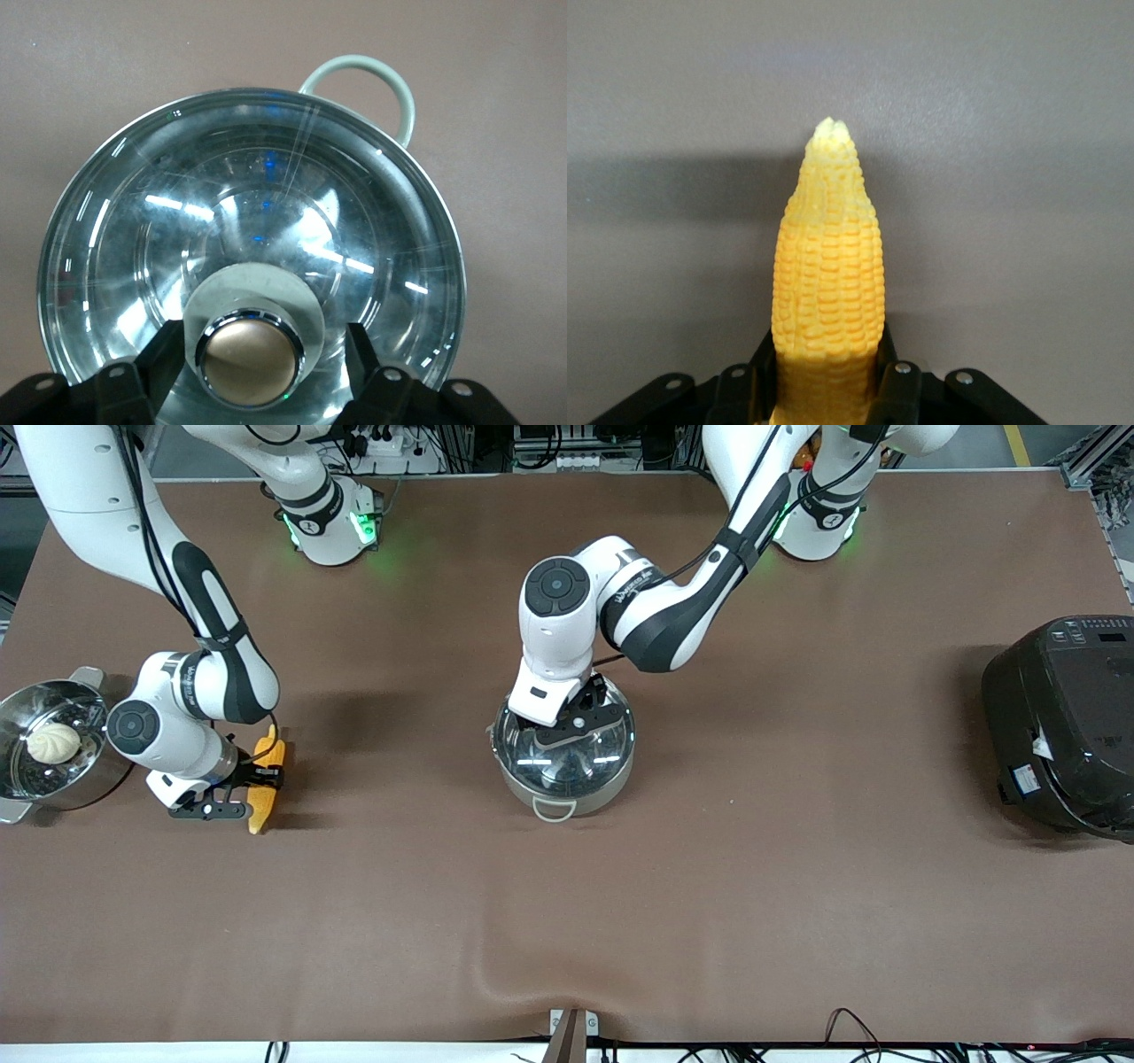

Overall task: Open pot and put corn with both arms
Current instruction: 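Grasp the lid knob with the left gripper while the right gripper grasps corn, then lift the glass lid aside with the left gripper while the right gripper carries corn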

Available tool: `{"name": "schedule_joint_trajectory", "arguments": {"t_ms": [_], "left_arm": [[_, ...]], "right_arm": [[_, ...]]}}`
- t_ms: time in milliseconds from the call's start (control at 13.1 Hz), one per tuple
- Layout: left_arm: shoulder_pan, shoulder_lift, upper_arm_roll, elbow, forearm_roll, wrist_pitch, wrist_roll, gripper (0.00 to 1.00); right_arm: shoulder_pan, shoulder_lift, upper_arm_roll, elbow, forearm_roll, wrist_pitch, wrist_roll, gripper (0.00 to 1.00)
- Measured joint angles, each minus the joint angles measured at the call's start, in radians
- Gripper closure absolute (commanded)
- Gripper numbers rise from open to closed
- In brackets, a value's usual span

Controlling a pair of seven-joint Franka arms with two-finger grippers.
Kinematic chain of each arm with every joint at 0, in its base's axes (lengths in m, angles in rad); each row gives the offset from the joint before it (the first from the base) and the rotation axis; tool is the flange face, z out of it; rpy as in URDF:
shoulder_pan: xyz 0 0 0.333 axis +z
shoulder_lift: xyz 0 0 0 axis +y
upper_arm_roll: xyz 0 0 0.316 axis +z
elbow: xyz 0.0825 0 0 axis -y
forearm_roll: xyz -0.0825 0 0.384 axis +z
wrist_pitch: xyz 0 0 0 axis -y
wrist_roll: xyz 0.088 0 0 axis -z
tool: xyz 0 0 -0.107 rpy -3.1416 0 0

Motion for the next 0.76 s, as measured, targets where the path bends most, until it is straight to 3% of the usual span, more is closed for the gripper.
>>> {"name": "schedule_joint_trajectory", "arguments": {"t_ms": [153,306,458,688,764], "left_arm": [[0.0,0.003,0.002,0.0,0.0,0.0,0.0,0.33],[0.0,0.004,0.003,0.0,0.0,0.0,-0.001,0.42],[0.0,0.005,0.004,-0.001,0.0,-0.001,-0.01,0.61],[-0.001,0.007,0.004,-0.002,0.003,-0.006,-0.016,1.0],[-0.001,0.007,0.004,-0.001,0.004,-0.006,-0.016,1.0]], "right_arm": [[0.001,-0.014,0.001,0.019,0.0,-0.022,-0.006,1.0],[0.004,-0.042,0.006,0.074,0.0,-0.162,-0.006,1.0],[0.005,-0.067,0.017,0.175,0.015,-0.36,-0.005,1.0],[0.014,-0.079,0.04,0.355,0.091,-0.609,-0.005,1.0],[0.025,-0.078,0.043,0.406,0.11,-0.661,0.003,1.0]]}}
